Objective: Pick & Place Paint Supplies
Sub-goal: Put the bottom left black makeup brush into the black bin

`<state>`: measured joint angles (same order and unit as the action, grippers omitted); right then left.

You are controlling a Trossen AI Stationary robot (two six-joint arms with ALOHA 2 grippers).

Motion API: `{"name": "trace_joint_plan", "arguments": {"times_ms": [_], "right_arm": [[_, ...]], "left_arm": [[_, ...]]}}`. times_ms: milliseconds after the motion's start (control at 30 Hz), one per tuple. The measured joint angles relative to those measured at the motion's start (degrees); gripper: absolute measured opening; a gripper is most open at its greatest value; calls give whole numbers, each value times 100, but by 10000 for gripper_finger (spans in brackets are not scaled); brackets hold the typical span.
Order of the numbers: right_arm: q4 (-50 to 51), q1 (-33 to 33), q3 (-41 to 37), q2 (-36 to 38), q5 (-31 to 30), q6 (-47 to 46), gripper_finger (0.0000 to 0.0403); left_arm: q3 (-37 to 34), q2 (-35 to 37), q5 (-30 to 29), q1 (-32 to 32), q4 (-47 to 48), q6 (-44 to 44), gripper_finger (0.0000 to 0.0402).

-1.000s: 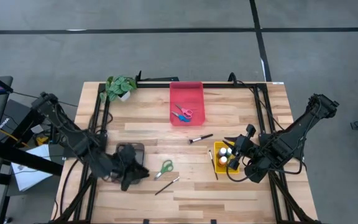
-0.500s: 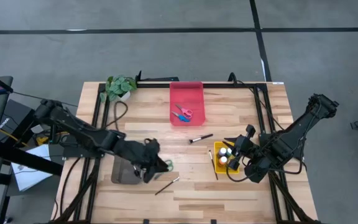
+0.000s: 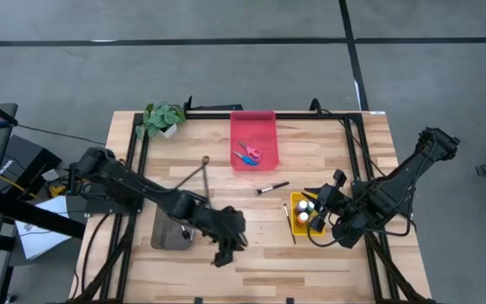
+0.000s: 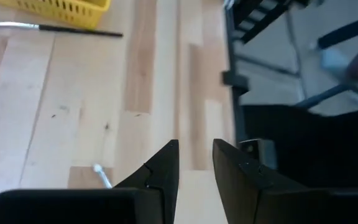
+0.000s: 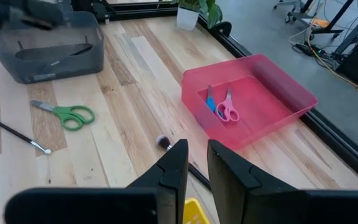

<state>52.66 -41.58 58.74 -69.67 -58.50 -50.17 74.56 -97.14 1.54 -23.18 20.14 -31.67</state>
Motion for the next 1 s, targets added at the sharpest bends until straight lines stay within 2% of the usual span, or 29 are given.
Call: {"name": "trace_joint_plan", "arguments": {"times_ms": [167, 367, 533, 1000], "right_arm": [[-22, 2, 0, 0, 0, 2, 56], [-66, 1, 2, 0, -1, 9, 56], [-96, 0, 0, 0, 0, 17, 56], [-96, 0, 0, 0, 0, 17, 56]], "left_arm": [[742, -740, -165, -71, 584, 353, 92], [1330, -1423, -620, -94, 1292, 254, 92], [1496, -1950, -656, -87, 1599, -439, 92], [1476, -2379, -1346, -74, 1978, -709, 92]]}}
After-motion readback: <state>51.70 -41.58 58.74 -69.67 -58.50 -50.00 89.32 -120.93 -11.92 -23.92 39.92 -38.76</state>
